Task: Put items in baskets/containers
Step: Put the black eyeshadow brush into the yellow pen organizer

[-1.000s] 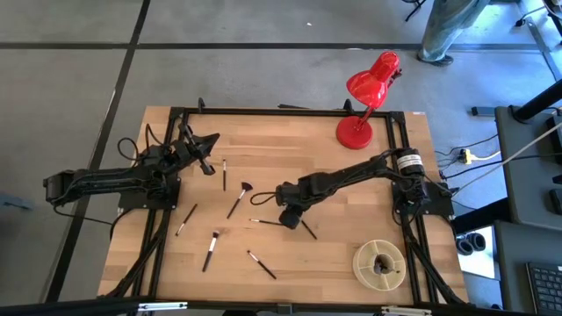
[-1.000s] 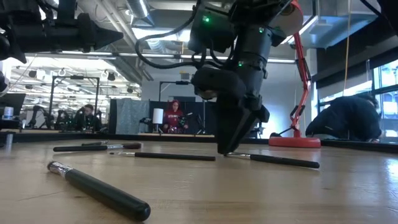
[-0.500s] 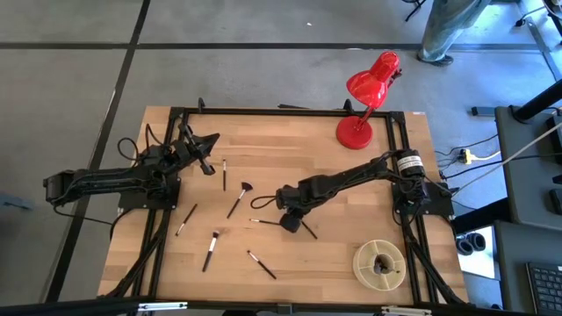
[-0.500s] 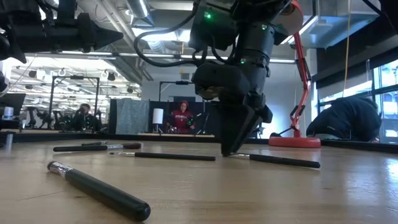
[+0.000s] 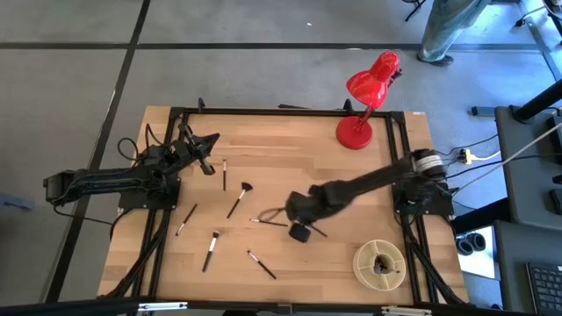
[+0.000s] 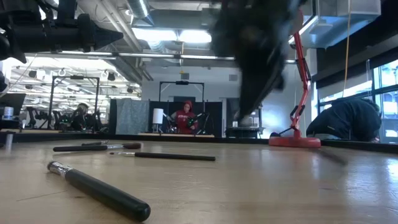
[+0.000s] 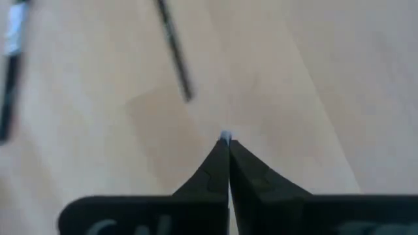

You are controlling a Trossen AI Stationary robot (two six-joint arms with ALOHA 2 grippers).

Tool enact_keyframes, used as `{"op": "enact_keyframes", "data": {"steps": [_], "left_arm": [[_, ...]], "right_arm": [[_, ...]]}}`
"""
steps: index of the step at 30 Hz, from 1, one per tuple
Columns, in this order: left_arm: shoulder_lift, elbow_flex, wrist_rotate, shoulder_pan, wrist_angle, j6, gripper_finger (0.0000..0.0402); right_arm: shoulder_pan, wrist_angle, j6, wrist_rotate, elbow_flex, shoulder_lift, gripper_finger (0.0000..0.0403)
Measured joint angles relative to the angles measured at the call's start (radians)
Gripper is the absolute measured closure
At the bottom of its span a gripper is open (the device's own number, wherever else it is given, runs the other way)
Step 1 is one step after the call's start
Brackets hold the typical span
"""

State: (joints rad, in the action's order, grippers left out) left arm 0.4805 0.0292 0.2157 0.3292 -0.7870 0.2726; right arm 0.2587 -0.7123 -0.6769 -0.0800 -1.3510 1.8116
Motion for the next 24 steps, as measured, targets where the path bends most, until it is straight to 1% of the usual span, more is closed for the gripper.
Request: {"op": "enact_keyframes", "data": {"steps": [4, 9, 11, 14, 15, 19, 24], "left_arm": [[0.000, 0.000, 0.000, 0.000, -0.001, 0.000, 0.0398], [0.000, 0.000, -0.001, 0.000, 0.000, -0.017, 0.0398], [0.000, 0.000, -0.001, 0.000, 0.001, -0.036, 0.0398], [0.000, 0.000, -0.001, 0.000, 0.002, -0.048, 0.0398], [0.000, 0.000, -0.001, 0.000, 0.002, -0.049, 0.0398], [0.000, 0.000, -0.001, 0.000, 0.002, -0.046, 0.0398], [0.000, 0.000, -0.001, 0.000, 0.002, -0.043, 0.0398]], "right_arm": [[0.134, -0.085, -0.124, -0.125, 0.000, -0.166, 0.0402], [0.384, -0.222, -0.305, -0.381, -0.001, -0.362, 0.0402], [0.493, -0.288, -0.377, -0.493, -0.001, -0.413, 0.0402], [0.634, -0.379, -0.478, -0.611, -0.001, -0.453, 0.0402], [0.676, -0.401, -0.510, -0.634, -0.001, -0.455, 0.0402], [0.797, -0.464, -0.633, -0.648, -0.001, -0.446, 0.0402], [0.889, -0.517, -0.720, -0.675, -0.001, -0.410, 0.0403]]}}
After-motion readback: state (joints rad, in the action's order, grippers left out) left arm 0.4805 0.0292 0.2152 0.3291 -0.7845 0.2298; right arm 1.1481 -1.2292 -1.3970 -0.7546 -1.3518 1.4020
